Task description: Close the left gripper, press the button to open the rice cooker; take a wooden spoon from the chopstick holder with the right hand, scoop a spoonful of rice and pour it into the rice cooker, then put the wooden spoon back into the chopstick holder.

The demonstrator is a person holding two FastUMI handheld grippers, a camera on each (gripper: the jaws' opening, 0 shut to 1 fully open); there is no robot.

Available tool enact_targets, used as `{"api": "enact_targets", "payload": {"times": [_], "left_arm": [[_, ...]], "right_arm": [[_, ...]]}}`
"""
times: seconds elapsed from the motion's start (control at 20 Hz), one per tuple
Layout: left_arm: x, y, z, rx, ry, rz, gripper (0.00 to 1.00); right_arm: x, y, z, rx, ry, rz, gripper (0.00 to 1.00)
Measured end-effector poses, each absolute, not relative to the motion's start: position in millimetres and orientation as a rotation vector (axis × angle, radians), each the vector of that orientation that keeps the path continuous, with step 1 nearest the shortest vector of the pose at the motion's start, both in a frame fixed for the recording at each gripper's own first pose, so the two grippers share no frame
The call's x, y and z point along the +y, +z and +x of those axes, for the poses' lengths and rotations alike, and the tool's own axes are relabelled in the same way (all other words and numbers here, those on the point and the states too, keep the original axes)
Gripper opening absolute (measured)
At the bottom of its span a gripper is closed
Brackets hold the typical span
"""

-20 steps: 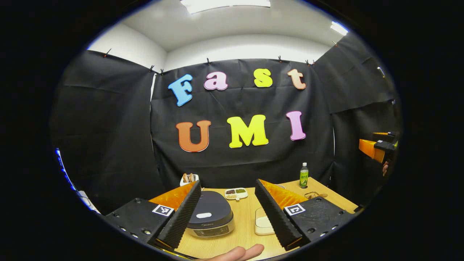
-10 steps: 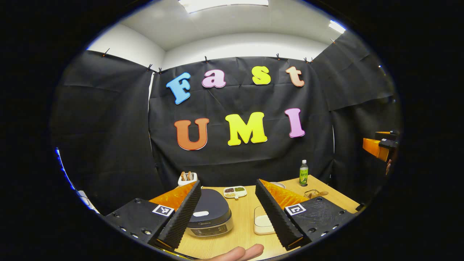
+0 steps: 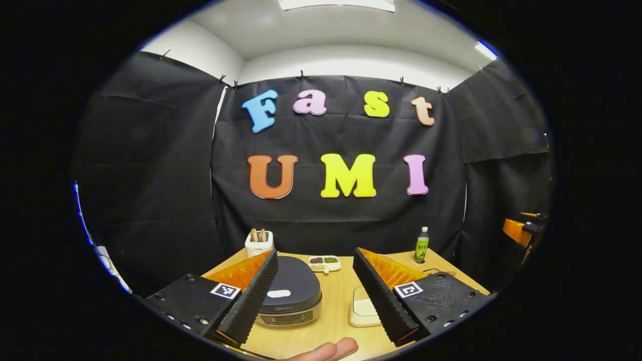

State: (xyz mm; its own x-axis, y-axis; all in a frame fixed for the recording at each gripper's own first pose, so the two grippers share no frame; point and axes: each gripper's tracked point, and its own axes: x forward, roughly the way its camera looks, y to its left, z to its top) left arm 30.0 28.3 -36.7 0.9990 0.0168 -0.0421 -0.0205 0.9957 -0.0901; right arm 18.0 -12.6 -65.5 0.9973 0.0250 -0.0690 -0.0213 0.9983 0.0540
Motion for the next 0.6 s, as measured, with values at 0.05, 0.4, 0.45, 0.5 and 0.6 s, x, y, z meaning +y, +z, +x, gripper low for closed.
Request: {"api": "enact_targets", "payload": {"times": [0.05, 0.4, 0.45, 0.5, 0.6], "left_arm": [[33.4, -39.4, 33.8, 0.043, 0.026, -0.081, 0.96], [62.5, -84.3, 65.4, 0.137, 0.065, -0.106, 0.77], [65.7, -92.2, 73.5, 0.150, 0.067, -0.119, 0.75], [64.1, -96.1, 74.2, 0.173, 0.055, -0.142, 0.84], [65.7, -109.3, 81.6, 0.215, 0.051, -0.202, 0.60]], "right_arm": [[-11.1, -65.5, 18.0, 0.065, 0.031, 0.056, 0.99], [-10.2, -88.5, 21.5, 0.078, 0.044, 0.055, 1.00], [-9.6, -91.9, 23.7, 0.083, 0.047, 0.054, 1.00], [-10.1, -97.1, 25.9, 0.091, 0.044, 0.053, 1.00], [-7.8, -106.0, 28.0, 0.106, 0.050, 0.056, 1.00]]}}
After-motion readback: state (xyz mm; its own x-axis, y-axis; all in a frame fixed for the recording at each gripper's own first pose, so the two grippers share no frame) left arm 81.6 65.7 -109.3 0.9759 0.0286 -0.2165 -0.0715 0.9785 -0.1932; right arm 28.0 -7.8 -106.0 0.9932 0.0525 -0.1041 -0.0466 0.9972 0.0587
